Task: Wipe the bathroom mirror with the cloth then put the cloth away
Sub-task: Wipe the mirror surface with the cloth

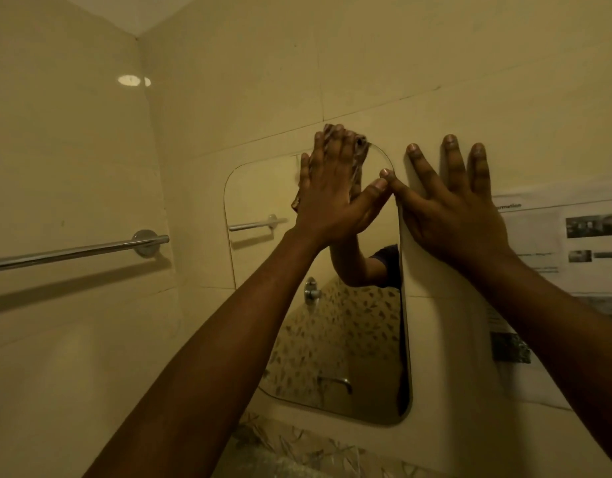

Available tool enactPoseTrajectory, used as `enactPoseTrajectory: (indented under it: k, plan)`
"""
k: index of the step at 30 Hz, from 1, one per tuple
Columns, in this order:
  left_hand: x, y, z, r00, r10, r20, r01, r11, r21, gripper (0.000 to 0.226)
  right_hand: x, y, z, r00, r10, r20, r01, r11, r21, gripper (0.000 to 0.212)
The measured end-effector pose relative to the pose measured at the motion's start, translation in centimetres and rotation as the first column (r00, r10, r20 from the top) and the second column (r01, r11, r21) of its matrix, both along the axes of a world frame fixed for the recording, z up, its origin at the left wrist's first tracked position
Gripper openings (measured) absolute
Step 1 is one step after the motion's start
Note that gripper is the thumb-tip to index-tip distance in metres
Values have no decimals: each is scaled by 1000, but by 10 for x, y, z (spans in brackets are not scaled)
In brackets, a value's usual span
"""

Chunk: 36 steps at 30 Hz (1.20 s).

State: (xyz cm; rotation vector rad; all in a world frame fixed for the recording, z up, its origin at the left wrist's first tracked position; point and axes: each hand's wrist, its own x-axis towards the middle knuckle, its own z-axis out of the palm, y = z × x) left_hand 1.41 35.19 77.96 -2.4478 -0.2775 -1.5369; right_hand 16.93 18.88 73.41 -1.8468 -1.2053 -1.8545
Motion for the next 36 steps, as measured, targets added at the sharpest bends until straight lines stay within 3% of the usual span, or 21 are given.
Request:
enactPoseTrajectory:
  k: [8,18,23,36]
  plan:
    - [4,-11,-12,996,7,-92,11,982,191,95,-1,-1,0,1000,-17,-1,17,1000,-14,69]
    - [12,-11,-39,998,3,-57,7,987,162,93,-1,-2,-1,999,-51,13,51,999,-11,69]
    - [7,-7,-63,996,0,-90,22,969,246,93,-1,3,-1,1000,-20,-13,21,998,66,53]
    - [-3,-2,-108,981,44,-186,26,935,354,97,-8,-4,-4,999,-36,-8,36,999,5,66]
